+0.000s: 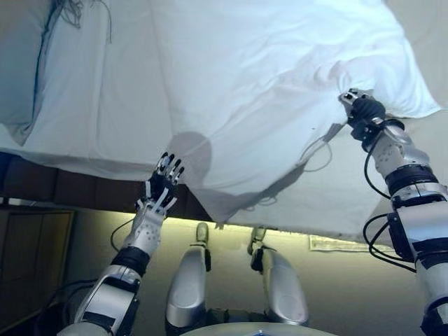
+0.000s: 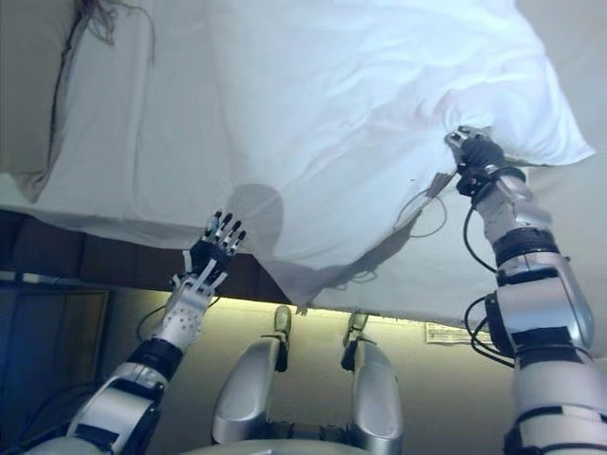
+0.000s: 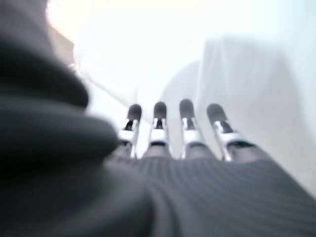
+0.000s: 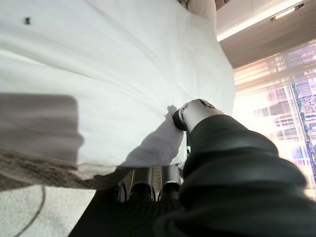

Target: Make the bed neatly

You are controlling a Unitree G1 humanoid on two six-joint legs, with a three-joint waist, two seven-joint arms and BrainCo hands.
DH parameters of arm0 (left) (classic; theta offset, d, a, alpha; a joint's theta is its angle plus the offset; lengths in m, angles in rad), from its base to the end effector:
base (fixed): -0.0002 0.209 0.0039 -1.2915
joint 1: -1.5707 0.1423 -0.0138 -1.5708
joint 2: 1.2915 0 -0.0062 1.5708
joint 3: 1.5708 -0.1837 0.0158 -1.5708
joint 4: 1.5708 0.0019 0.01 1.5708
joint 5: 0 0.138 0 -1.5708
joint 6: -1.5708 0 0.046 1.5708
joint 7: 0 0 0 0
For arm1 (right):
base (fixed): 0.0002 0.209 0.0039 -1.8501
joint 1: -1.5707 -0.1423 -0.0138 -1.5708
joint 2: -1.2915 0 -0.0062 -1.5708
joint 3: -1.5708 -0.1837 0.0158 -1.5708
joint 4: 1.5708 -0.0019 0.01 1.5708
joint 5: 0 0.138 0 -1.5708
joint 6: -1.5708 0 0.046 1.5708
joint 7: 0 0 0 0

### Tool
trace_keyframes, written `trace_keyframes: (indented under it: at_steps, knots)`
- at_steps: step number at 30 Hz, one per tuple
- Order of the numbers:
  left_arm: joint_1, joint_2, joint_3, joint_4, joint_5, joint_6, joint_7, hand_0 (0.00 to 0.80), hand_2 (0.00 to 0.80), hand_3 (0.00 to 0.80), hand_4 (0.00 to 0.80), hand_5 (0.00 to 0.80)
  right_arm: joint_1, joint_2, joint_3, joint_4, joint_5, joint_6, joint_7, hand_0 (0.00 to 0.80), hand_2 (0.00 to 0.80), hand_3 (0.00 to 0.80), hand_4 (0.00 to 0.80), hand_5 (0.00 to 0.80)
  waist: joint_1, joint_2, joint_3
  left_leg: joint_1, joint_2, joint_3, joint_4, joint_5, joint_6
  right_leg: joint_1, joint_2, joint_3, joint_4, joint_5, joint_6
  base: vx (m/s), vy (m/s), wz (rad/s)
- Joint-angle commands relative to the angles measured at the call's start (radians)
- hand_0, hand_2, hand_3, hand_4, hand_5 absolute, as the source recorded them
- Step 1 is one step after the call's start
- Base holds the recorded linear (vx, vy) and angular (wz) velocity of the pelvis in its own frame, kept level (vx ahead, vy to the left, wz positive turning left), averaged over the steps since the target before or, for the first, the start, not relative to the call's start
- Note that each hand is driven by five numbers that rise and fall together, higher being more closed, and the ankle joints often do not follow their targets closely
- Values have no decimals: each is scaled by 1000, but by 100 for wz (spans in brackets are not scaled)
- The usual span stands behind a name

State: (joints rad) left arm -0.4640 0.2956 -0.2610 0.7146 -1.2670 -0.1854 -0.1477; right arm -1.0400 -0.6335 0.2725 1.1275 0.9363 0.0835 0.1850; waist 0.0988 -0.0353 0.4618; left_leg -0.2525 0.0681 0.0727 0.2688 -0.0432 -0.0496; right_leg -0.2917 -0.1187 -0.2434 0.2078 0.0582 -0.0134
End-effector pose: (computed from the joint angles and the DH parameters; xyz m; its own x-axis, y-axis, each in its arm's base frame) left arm 0.2800 0.1814 0.0284 0.9947 -0.0714 -0.0742 -0.0056 0.6820 -0.7314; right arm 0.3488 -0.2696 0.1724 0.9975 -0.0243 -0.0665 0.0409 0.9641 0.2623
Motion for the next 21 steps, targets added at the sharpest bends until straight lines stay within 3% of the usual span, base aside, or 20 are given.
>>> trace_keyframes:
  at_steps: [1,9,13,21]
  knots:
    - [-45,-32,-65,18,-69,43,7,0,0,0,0,0,-49,7,31,-143,88,-72,3,800,800,800,800,800,1,-56,-59,-49,41,-19,3,35,-15,41,-16,-14,-5,-35,65,0,-125,-4]
    - [-110,-121,-130,71,-197,208,-63,0,0,0,0,0,-81,60,66,-178,132,-68,-5,800,800,800,800,800,-19,-100,-55,-37,59,-12,-18,32,-16,63,11,-4,-40,-21,71,0,-95,-3]
    - [-131,-170,-164,111,-240,329,-105,0,0,0,0,0,-96,100,86,-202,133,-78,-8,800,800,800,800,800,-33,-107,-55,-26,63,0,-29,31,-17,74,15,6,-55,-17,72,1,-48,-6]
    - [-146,-230,-188,154,-480,455,-27,0,0,0,0,0,-136,150,115,-232,119,-88,-35,800,800,800,800,800,-45,-110,-38,-39,66,3,-11,25,-23,71,15,14,-59,-13,72,-15,-43,-2]
